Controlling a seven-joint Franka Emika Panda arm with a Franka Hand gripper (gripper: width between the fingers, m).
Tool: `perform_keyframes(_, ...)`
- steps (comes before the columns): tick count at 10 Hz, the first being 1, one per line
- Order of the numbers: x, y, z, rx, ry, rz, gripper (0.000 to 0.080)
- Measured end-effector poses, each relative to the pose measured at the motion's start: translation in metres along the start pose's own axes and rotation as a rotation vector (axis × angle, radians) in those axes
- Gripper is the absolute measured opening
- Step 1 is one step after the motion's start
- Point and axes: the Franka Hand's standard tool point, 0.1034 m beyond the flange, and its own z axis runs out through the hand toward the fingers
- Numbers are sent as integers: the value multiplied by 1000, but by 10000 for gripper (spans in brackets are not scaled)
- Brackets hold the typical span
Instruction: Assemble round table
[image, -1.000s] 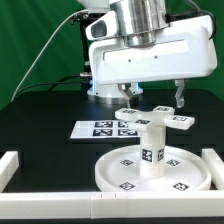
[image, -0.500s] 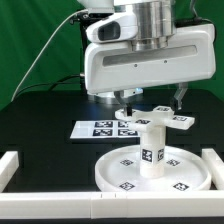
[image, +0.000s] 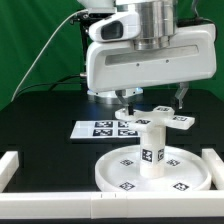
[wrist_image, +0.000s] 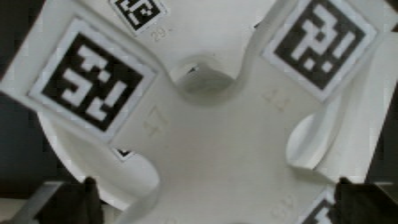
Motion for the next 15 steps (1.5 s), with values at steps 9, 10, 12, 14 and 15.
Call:
perform_keyframes(9,-1,10,16,-15,5,8,449)
perform_keyframes(10,-1,10,16,-15,5,8,449)
perform_keyframes(12,-1,8,16,-16,7,154,449)
perform_keyframes(14,0,3,17,-13,20,388,449)
perform_keyframes(15,0,3,17,-8,27,536,449)
